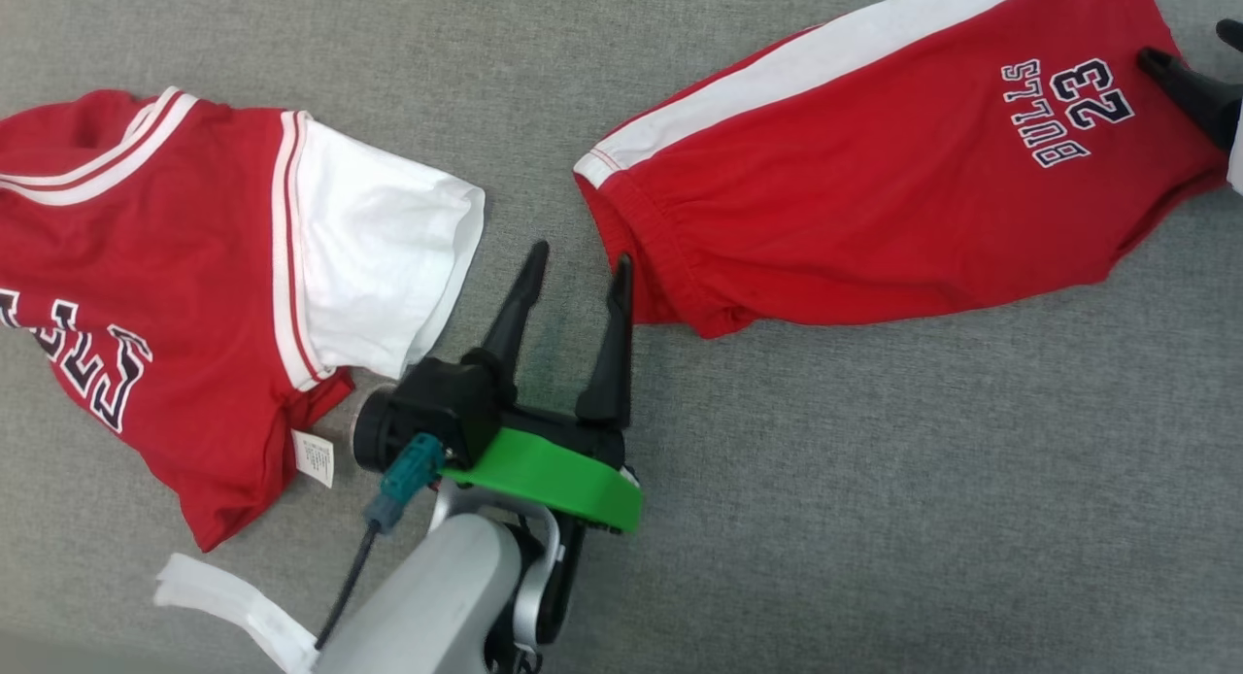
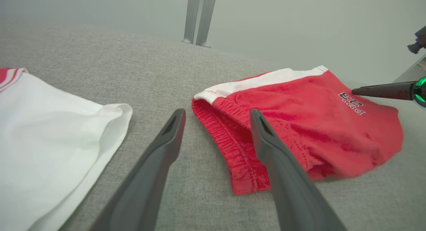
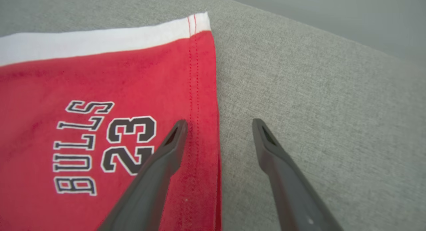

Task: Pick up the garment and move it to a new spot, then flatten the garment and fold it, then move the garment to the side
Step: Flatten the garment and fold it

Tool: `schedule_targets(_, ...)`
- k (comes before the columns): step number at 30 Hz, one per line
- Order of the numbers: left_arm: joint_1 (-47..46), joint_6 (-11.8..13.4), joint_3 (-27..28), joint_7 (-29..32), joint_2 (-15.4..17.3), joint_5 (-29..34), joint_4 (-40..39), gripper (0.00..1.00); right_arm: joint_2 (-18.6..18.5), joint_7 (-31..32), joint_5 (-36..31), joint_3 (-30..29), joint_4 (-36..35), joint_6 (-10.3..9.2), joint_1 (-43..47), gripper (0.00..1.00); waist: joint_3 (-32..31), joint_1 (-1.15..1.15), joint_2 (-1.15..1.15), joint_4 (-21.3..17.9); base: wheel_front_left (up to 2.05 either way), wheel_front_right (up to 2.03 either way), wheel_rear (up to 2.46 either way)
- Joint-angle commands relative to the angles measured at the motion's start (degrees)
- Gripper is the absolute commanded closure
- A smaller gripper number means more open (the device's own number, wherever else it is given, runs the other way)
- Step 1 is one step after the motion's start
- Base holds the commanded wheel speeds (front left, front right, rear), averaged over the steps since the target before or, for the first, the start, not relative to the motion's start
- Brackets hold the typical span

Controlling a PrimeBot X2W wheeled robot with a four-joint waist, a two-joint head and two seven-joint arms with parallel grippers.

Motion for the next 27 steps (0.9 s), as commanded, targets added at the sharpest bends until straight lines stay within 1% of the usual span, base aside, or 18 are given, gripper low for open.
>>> schedule_targets(1, 1.2, -0.4, 0.0, -0.5, -1.0, 1.4, 0.4, 0.00, 0.8, 1.3, -0.7, -0.3, 0.7, 0.00, 1.1, 0.00, 0.6, 0.00, 0.00, 1.4, 0.00, 0.00, 0.00)
schedule_targets(5, 3.9, -2.2, 0.9, -0.6, -3.6, 6.8, -0.1, 0.00, 2.2, 4.9, -0.6, -1.3, 2.9, 0.00, 3.3, 0.00, 0.7, 0.00, 0.00, 3.0, 0.00, 0.00, 0.00)
schedule_targets(8, 5.6, -3.8, 2.0, -0.6, -4.8, 9.1, 0.1, 0.00, 3.8, 7.1, 0.2, -1.7, 3.4, 0.04, 5.5, 0.00, 0.4, 0.00, 0.00, 3.2, 0.00, 0.00, 0.00)
schedule_targets(9, 6.3, -4.4, 2.5, -0.6, -5.1, 9.6, 0.3, 0.00, 4.5, 7.5, 0.4, -1.7, 3.0, 0.15, 6.4, 0.89, 0.1, 0.00, 0.00, 2.8, 0.00, 0.00, 0.00)
schedule_targets(10, 6.9, -4.7, 3.1, -0.6, -5.4, 10.0, 0.4, 0.00, 4.8, 7.2, 0.4, -2.0, 2.2, 0.24, 6.7, 1.00, 0.0, 0.00, 0.00, 2.5, 0.00, 0.00, 0.00)
schedule_targets(12, 7.9, -5.5, 4.1, -0.6, -5.6, 10.9, 0.9, 0.00, 4.6, 7.1, 1.9, -3.6, 1.6, 0.22, 7.7, 1.00, -0.7, 0.00, 0.00, 1.2, 0.00, 0.00, 0.00)
schedule_targets(13, 8.5, -6.0, 4.8, -0.6, -5.7, 11.6, 1.0, 0.00, 4.6, 6.1, 3.2, -5.4, 1.4, 0.12, 8.0, 1.00, -1.2, 0.00, 0.00, 0.0, 0.00, 0.00, 0.00)
schedule_targets(15, 9.5, -6.7, 6.3, -0.6, -5.7, 13.1, 1.3, 0.00, 3.1, 5.3, 4.8, -8.2, 1.6, -0.05, 8.9, 1.00, -2.1, 0.00, 0.00, -1.9, 0.00, 0.00, 0.00)
schedule_targets(19, 12.5, -9.0, 9.7, -0.6, -5.4, 15.1, 1.4, 0.00, 2.5, 3.9, 10.0, -13.4, 3.0, -0.09, 13.4, 1.00, -4.6, 0.00, 0.00, -5.7, 0.00, 0.00, 0.00)
schedule_targets(22, 15.4, -10.5, 12.7, -0.6, -4.8, 16.7, 1.1, 0.00, 3.1, 2.3, 13.8, -17.0, 5.1, -0.09, 18.0, 1.00, -6.5, 0.00, 0.00, -7.8, 0.00, 0.00, 0.00)
schedule_targets(25, 18.4, -11.6, 15.1, -0.6, -4.7, 17.7, 0.9, 0.00, 4.6, 0.0, 17.2, -20.4, 7.7, -0.09, 21.5, 1.00, -7.8, 0.00, 0.00, -9.1, 0.00, 0.00, 0.00)
schedule_targets(27, 20.3, -12.2, 16.5, -0.6, -4.6, 18.0, 1.1, 0.00, 4.8, -1.8, 18.5, -22.7, 10.0, -0.09, 23.3, 1.00, -8.6, 0.00, 0.00, -9.6, 0.00, 0.00, 0.00)
